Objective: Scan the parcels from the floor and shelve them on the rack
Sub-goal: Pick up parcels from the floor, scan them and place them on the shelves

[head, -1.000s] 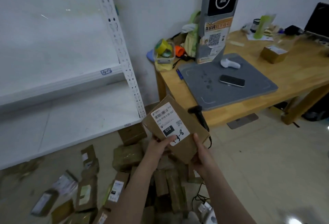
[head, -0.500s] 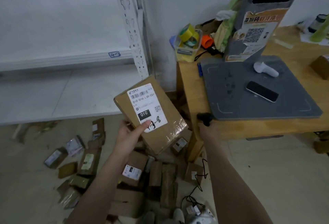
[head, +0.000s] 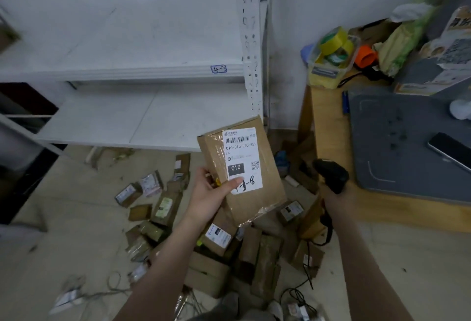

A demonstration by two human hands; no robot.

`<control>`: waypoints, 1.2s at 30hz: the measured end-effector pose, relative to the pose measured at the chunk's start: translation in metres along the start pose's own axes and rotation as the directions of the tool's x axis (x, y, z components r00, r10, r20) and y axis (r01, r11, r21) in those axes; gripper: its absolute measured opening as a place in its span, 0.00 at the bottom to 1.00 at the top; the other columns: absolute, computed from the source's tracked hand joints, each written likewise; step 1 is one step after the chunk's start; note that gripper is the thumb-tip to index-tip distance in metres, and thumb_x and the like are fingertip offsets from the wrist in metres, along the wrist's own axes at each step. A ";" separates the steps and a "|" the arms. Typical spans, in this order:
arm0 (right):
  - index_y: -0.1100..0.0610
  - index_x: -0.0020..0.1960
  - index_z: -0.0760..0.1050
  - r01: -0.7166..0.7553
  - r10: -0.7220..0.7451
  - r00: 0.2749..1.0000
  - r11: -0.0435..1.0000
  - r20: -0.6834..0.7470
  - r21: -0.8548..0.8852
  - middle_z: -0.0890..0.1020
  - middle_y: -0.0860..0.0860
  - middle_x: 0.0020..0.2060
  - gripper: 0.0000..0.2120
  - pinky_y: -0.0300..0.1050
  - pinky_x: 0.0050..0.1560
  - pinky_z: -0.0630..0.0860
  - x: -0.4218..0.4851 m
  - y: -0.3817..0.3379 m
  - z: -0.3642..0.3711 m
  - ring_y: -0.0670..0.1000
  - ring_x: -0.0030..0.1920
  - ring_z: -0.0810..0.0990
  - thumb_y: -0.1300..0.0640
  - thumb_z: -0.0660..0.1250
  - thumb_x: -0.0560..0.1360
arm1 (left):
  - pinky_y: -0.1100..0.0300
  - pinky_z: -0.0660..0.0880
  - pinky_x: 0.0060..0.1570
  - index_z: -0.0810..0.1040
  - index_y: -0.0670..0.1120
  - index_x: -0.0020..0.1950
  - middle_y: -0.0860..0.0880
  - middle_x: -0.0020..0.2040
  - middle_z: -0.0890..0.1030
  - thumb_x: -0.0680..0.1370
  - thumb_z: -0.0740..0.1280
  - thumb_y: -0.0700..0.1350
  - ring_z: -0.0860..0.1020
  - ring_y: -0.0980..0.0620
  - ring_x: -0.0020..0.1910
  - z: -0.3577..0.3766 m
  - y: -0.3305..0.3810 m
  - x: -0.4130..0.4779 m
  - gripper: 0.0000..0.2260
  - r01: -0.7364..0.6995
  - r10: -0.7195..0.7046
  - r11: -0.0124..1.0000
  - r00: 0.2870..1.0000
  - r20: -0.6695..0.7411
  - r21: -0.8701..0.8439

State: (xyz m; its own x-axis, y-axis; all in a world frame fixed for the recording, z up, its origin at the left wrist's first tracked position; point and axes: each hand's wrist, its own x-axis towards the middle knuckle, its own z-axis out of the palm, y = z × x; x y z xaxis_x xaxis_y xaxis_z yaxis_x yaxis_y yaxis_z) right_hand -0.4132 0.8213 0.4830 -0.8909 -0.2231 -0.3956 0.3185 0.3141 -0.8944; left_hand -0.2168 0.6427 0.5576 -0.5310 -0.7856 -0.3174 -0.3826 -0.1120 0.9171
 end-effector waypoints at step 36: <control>0.55 0.40 0.80 0.360 -0.381 0.918 0.917 0.108 0.168 0.83 0.54 0.33 0.05 0.40 0.38 0.76 -0.188 -0.029 0.035 0.51 0.38 0.82 0.62 0.73 0.74 | 0.70 0.78 0.40 0.68 0.44 0.65 0.52 0.54 0.80 0.68 0.80 0.38 0.80 0.62 0.49 0.017 -0.023 -0.048 0.31 -0.081 0.086 0.996 0.988 0.131 -0.043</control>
State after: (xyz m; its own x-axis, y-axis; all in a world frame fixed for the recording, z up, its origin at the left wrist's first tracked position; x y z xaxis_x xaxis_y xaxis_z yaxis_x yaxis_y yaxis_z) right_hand -0.2435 0.8215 0.5759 -0.9046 -0.4237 -0.0454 0.0256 0.0523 -0.9983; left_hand -0.1951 0.6935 0.5474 -0.6564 -0.7059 -0.2662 -0.3057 -0.0738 0.9493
